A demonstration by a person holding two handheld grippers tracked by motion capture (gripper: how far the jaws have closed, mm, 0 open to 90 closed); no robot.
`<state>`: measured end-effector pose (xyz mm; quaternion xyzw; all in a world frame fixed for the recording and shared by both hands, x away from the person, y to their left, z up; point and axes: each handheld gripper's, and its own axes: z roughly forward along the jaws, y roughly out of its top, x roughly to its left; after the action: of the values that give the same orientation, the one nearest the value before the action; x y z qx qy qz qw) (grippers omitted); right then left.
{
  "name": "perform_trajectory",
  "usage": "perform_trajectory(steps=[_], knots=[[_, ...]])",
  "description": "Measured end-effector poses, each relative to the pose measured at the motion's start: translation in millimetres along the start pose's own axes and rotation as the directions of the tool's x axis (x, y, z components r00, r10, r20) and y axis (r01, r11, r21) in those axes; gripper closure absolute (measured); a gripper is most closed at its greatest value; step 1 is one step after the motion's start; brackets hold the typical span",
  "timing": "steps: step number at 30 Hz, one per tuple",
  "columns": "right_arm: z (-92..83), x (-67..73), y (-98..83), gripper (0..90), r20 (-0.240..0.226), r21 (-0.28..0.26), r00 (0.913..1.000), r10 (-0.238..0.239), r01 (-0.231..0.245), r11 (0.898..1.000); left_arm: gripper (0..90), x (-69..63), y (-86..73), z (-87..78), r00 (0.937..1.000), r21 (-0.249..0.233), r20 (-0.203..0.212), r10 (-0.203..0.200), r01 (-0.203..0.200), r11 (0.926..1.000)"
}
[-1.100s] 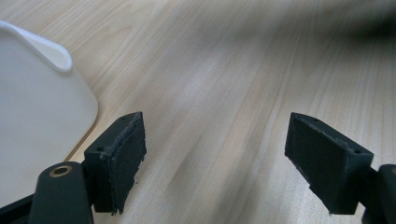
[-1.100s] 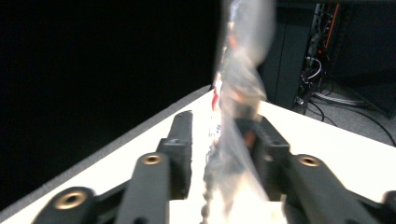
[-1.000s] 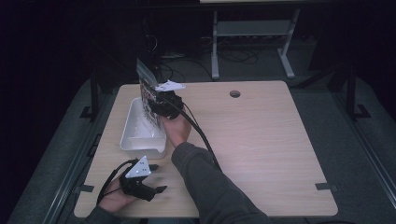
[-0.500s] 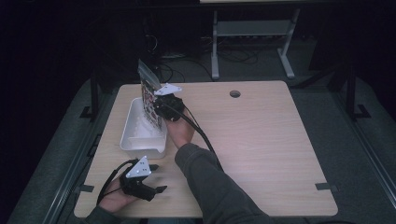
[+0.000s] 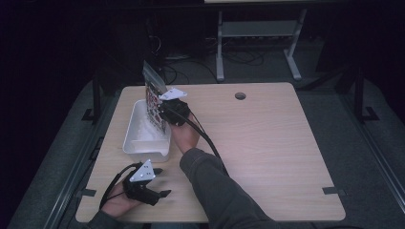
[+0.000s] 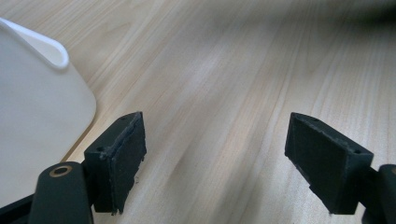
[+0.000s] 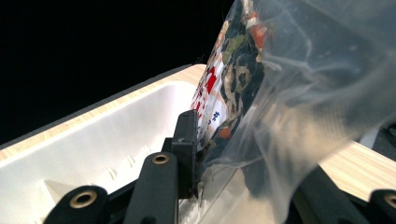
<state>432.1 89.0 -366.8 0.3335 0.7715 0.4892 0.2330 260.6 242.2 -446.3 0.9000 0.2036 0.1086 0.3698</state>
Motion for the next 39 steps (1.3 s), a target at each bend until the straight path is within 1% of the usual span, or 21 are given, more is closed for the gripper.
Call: perform_trajectory(steps=[3,4,5,7,9,10,11,13,14,17,19,21,23,25,27,29,30,33,34,37,39], knots=[[0.2,-2.6,0.6,66.7,-0.009,0.003,0.9999,0.010,-0.010,1.000,19.9,0.1,-0.1,0.1,1.0000,0.002,0.000,0.002,-0.002,1.0000],[-0.2,-4.6,0.8,65.6,-0.022,0.006,0.9996,0.020,-0.020,1.000,19.9,0.2,-0.1,0.0,1.0000,0.005,0.001,0.004,-0.004,1.0000],[-0.5,-5.5,1.0,64.9,-0.021,0.007,0.9996,0.019,-0.019,1.000,19.9,0.0,-0.1,0.2,1.0000,0.003,0.001,0.001,-0.001,1.0000],[-0.8,-8.1,0.9,60.5,-0.044,0.012,0.9986,0.030,-0.030,0.999,19.9,0.1,0.0,0.2,1.0000,0.003,0.001,0.001,-0.001,1.0000],[-1.1,-8.9,0.9,59.1,-0.048,0.015,0.9983,0.033,-0.032,0.999,19.9,0.1,0.0,0.2,1.0000,0.006,0.001,0.005,-0.005,1.0000],[-1.4,-10.6,0.8,57.0,-0.059,0.017,0.9974,0.041,-0.041,0.999,19.9,0.0,0.0,0.3,1.0000,0.007,0.001,0.006,-0.006,1.0000],[-2.1,-13.5,0.7,54.9,-0.082,0.022,0.9943,0.068,-0.067,0.998,19.9,0.0,0.0,0.2,1.0000,0.007,0.002,0.006,-0.006,1.0000],[-2.5,-14.2,0.7,53.5,-0.087,0.024,0.9937,0.072,-0.070,0.997,19.9,0.0,0.1,0.2,1.0000,0.006,0.002,0.005,-0.005,1.0000],[-3.7,-16.1,0.6,50.8,-0.098,0.026,0.9923,0.076,-0.073,0.997,19.9,-0.2,0.1,0.5,1.0000,0.005,0.003,0.004,-0.004,1.0000],[-5.7,-18.7,0.4,47.3,-0.111,0.028,0.9889,0.099,-0.096,0.995,19.9,-0.3,0.1,0.9,1.0000,0.005,0.002,0.004,-0.004,1.0000],[-6.8,-19.6,0.0,46.3,-0.111,0.025,0.9880,0.107,-0.105,0.994,19.9,-0.4,0.1,0.8,1.0000,0.004,0.003,0.004,-0.004,1.0000],[-9.9,-22.2,-1.3,45.5,-0.124,0.019,0.9844,0.125,-0.123,0.992,19.9,-0.5,0.4,0.5,1.0000,0.003,0.004,0.005,-0.005,1.0000],[-11.2,-23.0,-1.8,45.2,-0.125,0.019,0.9838,0.129,-0.127,0.992,19.9,-0.6,0.4,0.6,1.0000,0.003,0.004,0.004,-0.004,1.0000],[-15.2,-26.5,-3.3,44.2,-0.137,0.016,0.9802,0.143,-0.143,0.990,19.9,-0.8,0.3,0.8,1.0000,0.004,0.005,0.004,-0.004,1.0000],[-18.3,-28.8,-4.4,43.9,-0.142,0.018,0.9784,0.150,-0.149,0.989,19.8,-0.5,0.3,0.6,1.0000,0.004,0.005,0.004,-0.004,1.0000],[-20.0,-30.0,-5.0,43.8,-0.147,0.016,0.9776,0.151,-0.150,0.989,19.8,-0.4,0.3,0.5,1.0000,0.004,0.005,0.003,-0.003,1.0000],[-23.3,-31.9,-5.9,41.9,-0.162,0.018,0.9751,0.152,-0.151,0.988,19.8,-0.5,0.3,0.5,1.0000,0.003,0.006,0.002,-0.002,1.0000],[-26.9,-32.9,-6.5,41.4,-0.171,0.023,0.9742,0.147,-0.146,0.989,19.7,-1.0,0.5,1.0,1.0000,0.003,0.006,0.002,-0.002,1.0000],[-30.8,-34.9,-7.4,40.4,-0.185,0.020,0.9708,0.152,-0.151,0.988,19.7,-1.3,0.8,1.2,0.9999,0.006,0.009,0.008,-0.008,0.9999],[-36.4,-39.4,-9.0,39.3,-0.203,0.018,0.9656,0.163,-0.162,0.987,19.5,-1.6,0.8,1.5,0.9999,0.006,0.008,0.007,-0.007,1.0000],[-38.6,-40.7,-9.7,38.8,-0.205,0.017,0.9641,0.169,-0.169,0.986,19.6,-1.3,0.7,1.3,0.9999,0.004,0.009,0.008,-0.008,1.0000]])
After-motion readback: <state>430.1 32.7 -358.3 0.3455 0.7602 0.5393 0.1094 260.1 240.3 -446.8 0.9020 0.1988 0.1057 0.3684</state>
